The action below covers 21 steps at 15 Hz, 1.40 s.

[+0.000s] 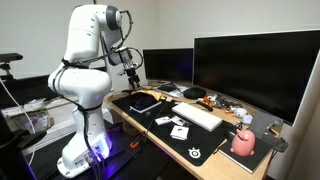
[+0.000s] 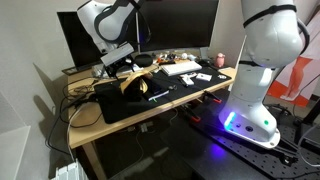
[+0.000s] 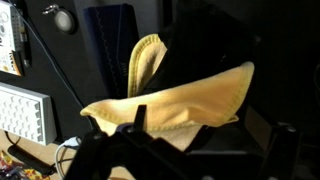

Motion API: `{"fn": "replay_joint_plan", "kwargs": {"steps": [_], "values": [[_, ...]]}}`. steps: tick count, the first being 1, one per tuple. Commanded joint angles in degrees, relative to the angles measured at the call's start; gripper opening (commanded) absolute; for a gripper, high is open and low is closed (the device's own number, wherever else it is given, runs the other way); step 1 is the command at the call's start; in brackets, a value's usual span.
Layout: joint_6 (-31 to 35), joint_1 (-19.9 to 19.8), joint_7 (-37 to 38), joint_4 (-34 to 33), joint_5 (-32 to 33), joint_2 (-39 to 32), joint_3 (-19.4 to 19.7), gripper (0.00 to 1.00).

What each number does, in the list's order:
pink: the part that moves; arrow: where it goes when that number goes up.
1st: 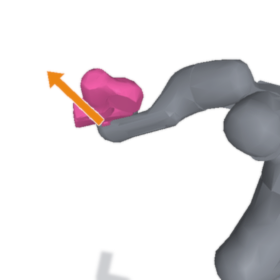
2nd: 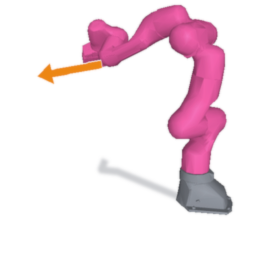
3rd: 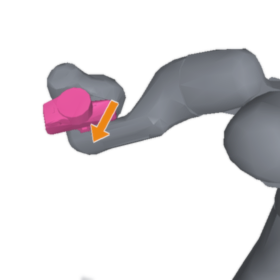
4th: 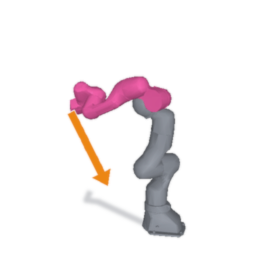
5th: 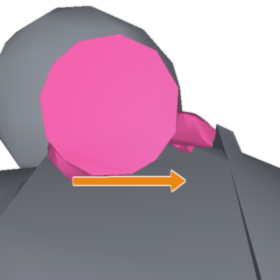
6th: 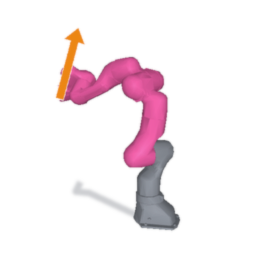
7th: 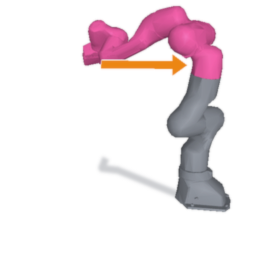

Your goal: Wrap the gloves in the yellow towel

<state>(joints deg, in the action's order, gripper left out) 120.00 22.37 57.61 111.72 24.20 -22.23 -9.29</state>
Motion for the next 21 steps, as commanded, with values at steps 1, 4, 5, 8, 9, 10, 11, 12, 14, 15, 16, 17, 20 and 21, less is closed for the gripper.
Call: {"fn": "replay_joint_plan", "kwargs": {"steps": [1, 4, 5, 8, 9, 10, 11, 12, 14, 15, 16, 17, 20, 21], "values": [[-1.6, 1.3, 0.2, -2.6, 1.1, -2.7, 1.1, 1.0], [-3.2, 2.2, 1.0, -3.3, 1.8, -3.9, 2.2, 1.0], [-3.7, 2.5, 1.1, -3.5, 2.0, -4.3, 2.5, 1.0], [-5.2, 3.1, 1.1, -4.0, 2.8, -4.9, 3.1, 0.89], [-5.9, 3.3, 1.1, -4.1, 3.4, -5.0, 3.3, 0.74], [-6.0, 3.5, 1.3, -4.2, 4.0, -5.0, 3.5, 0.67], [-6.2, 3.6, 1.1, -4.3, 4.2, -5.1, 3.5, 0.76], [-6.3, 3.6, 1.0, -4.4, 4.4, -5.2, 3.4, 0.76], [-6.4, 3.6, 0.9, -4.5, 4.7, -5.2, 3.4, 0.51], [-6.5, 3.7, 0.9, -4.5, 5.1, -5.3, 3.5, 0.49], [-6.6, 3.8, 0.8, -4.5, 5.4, -5.2, 3.5, 0.42], [-6.6, 3.8, 0.9, -4.4, 5.6, -5.2, 3.6, 0.32], [-6.5, 3.7, 0.7, -4.0, 6.0, -4.8, 3.5, 0.1], [-6.4, 3.6, 0.6, -3.8, 6.1, -4.5, 3.5, 0.03]]}}
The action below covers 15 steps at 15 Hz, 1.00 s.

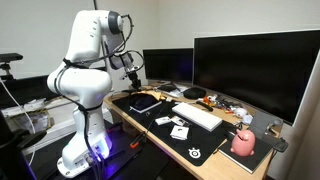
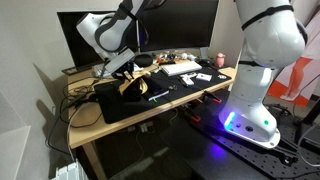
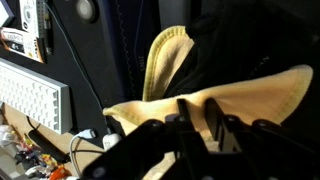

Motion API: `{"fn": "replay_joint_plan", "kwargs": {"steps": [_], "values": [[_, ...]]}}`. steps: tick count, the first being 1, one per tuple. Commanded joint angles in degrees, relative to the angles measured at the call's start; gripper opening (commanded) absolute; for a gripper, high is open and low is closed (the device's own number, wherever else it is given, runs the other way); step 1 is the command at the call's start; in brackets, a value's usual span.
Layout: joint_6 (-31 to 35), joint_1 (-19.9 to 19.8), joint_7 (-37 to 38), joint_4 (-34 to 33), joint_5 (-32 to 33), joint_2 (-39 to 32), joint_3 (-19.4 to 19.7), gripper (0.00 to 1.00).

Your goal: Wrap the gloves in the yellow towel

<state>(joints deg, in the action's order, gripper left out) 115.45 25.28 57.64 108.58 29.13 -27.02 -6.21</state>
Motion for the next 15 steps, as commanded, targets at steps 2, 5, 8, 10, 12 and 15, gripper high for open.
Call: {"fn": "replay_joint_plan", "kwargs": {"steps": [2, 5, 8, 10, 12, 15], "values": [[-1.3, 0.3, 0.1, 0.5, 1.1, 1.4, 0.4, 0.0], [0.0, -0.9, -1.0, 2.7, 0.3, 3.9, 0.3, 0.0], [1.3, -3.2, -2.5, 5.7, -0.8, 7.3, 0.4, 0.0], [1.6, -5.1, -4.5, 7.5, -1.8, 9.5, 0.3, 0.0], [1.4, -6.9, -6.9, 8.9, -2.8, 11.1, 0.2, 0.0], [0.7, -9.0, -10.8, 10.6, -4.5, 12.6, 0.1, 0.0]]}}
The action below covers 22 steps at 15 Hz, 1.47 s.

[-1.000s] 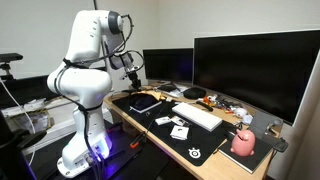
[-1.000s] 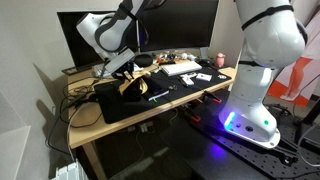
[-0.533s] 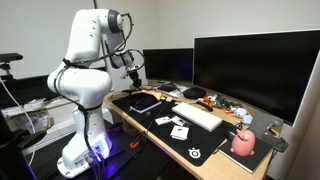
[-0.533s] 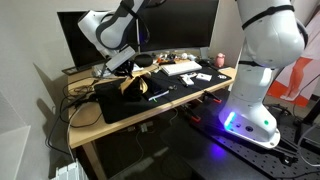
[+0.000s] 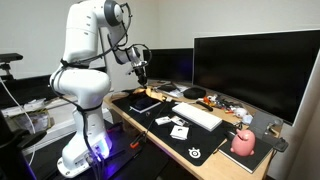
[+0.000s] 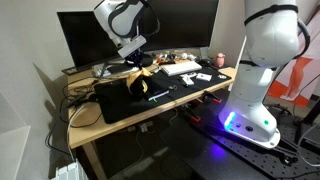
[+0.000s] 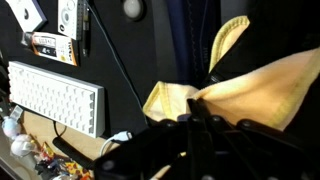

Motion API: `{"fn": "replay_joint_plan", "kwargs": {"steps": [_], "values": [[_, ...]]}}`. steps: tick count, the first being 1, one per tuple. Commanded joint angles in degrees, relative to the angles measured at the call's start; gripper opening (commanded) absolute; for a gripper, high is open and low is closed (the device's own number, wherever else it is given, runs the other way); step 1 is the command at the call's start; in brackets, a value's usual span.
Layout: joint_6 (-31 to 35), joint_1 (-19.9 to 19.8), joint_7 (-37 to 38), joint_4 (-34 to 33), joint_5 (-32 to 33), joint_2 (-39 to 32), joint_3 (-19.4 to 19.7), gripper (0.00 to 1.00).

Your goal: Wrap the gloves in the yellow towel

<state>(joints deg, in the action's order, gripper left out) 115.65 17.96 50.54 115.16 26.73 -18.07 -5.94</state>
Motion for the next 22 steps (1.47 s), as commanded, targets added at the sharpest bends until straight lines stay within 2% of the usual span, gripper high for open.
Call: {"fn": "replay_joint_plan", "kwargs": {"steps": [1, 5, 9, 18, 19, 20, 22], "values": [[0.1, -2.2, -5.3, 4.4, -2.7, 3.7, -0.2, 0.0], [-0.3, -2.5, -12.1, 6.1, -5.0, 2.9, -0.9, 0.0], [0.4, -1.7, -16.5, 8.6, -4.1, 3.0, -1.5, 0.0], [0.3, -0.8, -18.3, 10.7, -2.1, 3.7, -1.3, 0.02], [-0.1, -0.8, -18.4, 10.6, -2.1, 3.8, -1.3, 0.27], [-0.3, -0.9, -18.7, 10.6, -2.2, 4.1, -1.3, 0.27], [-0.4, -1.0, -19.5, 10.7, -2.6, 4.7, -1.4, 0.37]]}}
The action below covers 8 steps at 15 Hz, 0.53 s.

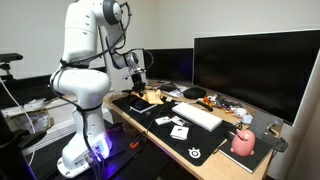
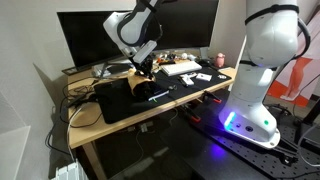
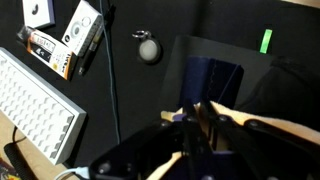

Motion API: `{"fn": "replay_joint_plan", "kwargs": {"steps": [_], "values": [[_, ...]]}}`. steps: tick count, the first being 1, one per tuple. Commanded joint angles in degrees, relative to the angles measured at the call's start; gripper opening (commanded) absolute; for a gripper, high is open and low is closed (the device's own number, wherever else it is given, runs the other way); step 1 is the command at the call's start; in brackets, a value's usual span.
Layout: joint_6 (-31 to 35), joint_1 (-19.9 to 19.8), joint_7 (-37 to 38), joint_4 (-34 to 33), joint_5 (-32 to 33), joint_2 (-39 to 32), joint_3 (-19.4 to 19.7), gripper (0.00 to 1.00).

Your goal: Wrap the gloves in the yellow towel

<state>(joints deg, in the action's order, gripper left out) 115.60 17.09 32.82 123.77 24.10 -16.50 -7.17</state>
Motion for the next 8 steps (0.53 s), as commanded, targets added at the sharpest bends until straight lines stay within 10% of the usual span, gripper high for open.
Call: {"fn": "replay_joint_plan", "kwargs": {"steps": [1, 8], "values": [[-0.2, -0.4, -2.3, 2.4, -0.2, 3.8, -0.2, 0.46], [3.4, -0.9, -6.0, 2.8, -2.9, 7.2, -1.2, 0.98]]}}
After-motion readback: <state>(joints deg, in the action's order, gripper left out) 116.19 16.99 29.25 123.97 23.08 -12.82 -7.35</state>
